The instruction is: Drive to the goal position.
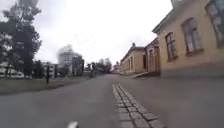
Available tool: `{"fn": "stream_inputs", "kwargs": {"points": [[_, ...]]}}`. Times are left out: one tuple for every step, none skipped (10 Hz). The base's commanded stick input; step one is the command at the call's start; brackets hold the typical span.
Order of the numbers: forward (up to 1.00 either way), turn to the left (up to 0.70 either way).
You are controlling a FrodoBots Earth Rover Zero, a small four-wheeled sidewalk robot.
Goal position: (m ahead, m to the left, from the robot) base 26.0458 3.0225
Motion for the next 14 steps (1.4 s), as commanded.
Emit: {"fn": "stream_inputs", "kwargs": {"points": [[0.70,0.35],[0.70,0.35],[0.70,0.35],[0.70,0.13],[0.70,-0.06],[0.70,-0.17],[0.70,-0.33],[0.70,-0.35],[0.70,-0.35],[0.70,-0.35],[0.70,-0.35],[0.70,-0.35],[0.70,-0.35],[0.70,-0.35]]}}
